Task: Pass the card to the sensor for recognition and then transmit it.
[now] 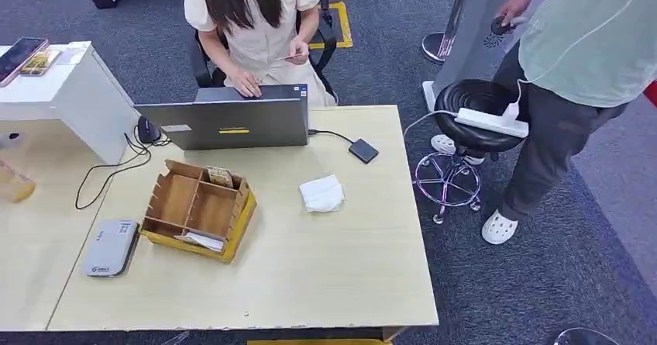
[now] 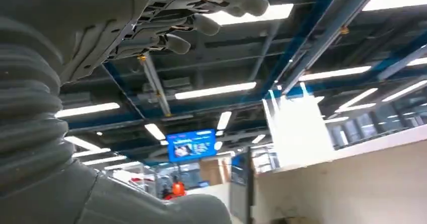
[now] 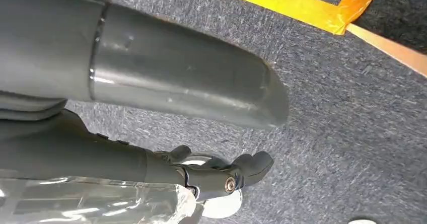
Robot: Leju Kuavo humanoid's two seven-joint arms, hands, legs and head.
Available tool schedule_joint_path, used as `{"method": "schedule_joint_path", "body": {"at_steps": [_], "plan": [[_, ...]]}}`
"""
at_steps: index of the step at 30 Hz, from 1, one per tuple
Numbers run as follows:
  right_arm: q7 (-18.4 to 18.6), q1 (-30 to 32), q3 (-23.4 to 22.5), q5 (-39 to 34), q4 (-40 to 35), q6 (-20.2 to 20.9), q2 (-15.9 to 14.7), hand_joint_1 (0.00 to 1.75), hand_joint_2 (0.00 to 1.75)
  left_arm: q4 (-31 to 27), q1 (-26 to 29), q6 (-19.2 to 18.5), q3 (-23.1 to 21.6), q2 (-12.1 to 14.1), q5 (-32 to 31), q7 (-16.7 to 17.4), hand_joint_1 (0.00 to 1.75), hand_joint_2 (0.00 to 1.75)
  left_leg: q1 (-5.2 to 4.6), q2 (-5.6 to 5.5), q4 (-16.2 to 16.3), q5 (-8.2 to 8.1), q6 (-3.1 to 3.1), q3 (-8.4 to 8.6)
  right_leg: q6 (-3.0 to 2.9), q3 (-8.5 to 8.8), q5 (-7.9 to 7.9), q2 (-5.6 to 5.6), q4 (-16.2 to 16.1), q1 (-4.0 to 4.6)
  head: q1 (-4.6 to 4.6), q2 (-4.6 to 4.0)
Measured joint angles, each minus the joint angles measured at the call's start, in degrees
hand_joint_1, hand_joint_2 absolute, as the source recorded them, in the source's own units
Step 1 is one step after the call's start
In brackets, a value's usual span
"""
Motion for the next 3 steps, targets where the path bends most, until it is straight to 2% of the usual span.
{"method": "schedule_joint_path", "body": {"at_steps": [3], "plan": [[0.1,0.1,-0.5,-0.2,0.0,-0.3,0.0,0.00,0.00,0.0,4.1,0.1,5.0,0.5,-0.7,0.4,0.00,1.75,-0.01,0.05,0.0,-0.01,0.00,0.03,0.00,0.00,0.00,0.06,0.0,-0.01,-0.04,0.00]]}}
